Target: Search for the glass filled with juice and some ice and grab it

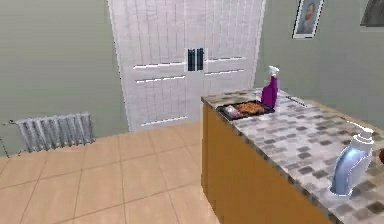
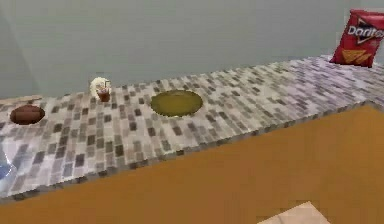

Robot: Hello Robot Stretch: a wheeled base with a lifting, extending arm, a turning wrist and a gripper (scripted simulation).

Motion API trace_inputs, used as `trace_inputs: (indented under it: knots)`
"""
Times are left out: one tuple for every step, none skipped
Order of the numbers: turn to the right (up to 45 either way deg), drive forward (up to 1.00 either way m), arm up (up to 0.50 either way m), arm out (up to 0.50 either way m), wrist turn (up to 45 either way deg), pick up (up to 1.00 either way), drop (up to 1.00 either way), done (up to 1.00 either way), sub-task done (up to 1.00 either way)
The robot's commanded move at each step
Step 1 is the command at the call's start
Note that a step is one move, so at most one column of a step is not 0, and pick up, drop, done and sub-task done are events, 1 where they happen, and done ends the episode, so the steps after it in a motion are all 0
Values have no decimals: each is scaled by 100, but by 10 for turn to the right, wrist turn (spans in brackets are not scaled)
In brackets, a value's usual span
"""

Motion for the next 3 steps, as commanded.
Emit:
trace_inputs:
  knots:
    - [-150, 0, 0, 0, 0, 0, 0, 0, 0]
    - [0, 35, 0, 0, 0, 0, 0, 0, 0]
    - [90, 0, 0, 0, 0, 0, 0, 0, 0]
